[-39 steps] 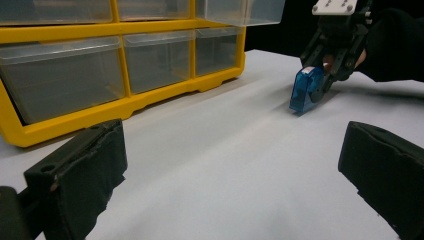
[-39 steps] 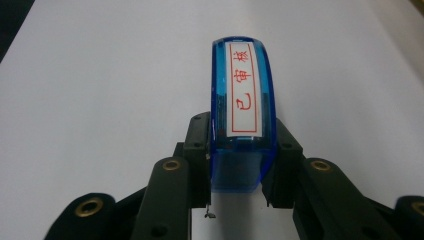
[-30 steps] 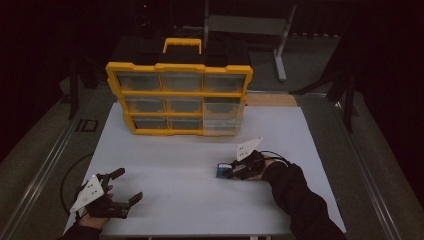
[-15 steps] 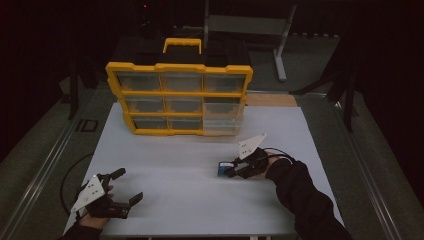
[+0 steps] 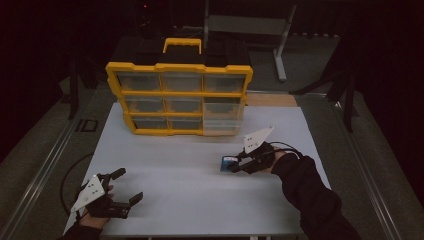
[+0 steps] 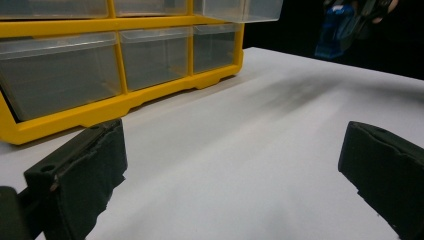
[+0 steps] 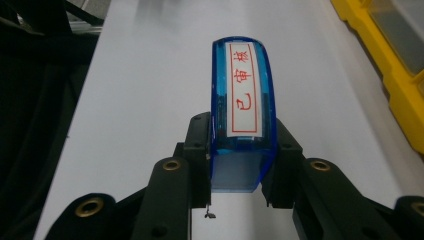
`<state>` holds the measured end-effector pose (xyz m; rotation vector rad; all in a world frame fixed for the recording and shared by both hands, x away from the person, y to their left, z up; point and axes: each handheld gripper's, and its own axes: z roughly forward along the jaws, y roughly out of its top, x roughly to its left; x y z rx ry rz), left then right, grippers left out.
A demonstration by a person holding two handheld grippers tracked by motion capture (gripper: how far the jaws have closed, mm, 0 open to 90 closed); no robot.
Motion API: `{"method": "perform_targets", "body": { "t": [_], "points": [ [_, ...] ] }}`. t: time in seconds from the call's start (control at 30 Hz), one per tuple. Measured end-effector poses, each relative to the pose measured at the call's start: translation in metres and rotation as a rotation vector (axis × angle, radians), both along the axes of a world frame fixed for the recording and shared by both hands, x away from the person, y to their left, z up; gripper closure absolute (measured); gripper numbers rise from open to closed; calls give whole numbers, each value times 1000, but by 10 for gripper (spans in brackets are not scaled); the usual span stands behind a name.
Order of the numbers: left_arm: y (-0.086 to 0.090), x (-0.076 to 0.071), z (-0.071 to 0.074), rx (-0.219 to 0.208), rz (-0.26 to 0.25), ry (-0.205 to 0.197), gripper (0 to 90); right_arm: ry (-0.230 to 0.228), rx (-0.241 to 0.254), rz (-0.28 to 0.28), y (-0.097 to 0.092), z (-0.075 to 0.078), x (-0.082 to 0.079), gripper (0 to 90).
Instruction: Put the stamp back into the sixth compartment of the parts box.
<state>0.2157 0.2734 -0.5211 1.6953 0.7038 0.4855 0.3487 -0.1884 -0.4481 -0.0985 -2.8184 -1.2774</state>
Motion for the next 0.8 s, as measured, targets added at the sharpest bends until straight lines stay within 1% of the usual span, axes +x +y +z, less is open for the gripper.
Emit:
{"method": "perform_targets", "body": {
  "t": [0.1, 0.23, 0.33, 0.5, 0.63, 0.8],
  "points": [
    [0, 0, 0, -1, 1, 0, 3, -7, 6, 5, -1, 7, -1, 697],
    [0, 0, 0, 1, 1, 0, 2, -23, 2, 4, -2, 16, -1, 697],
    [0, 0, 0, 0, 0, 0, 3, -29, -1, 4, -3, 22, -1, 697],
    [0, 0, 0, -1, 1, 0, 3, -21, 0, -7, -5, 33, 0, 697],
    [0, 0, 0, -1, 1, 0, 3, -33, 9, -3, -5, 42, 0, 697],
    [0, 0, 0, 0, 2, -1, 2, -47, 5, -6, -5, 52, 0, 697]
  ]
}}
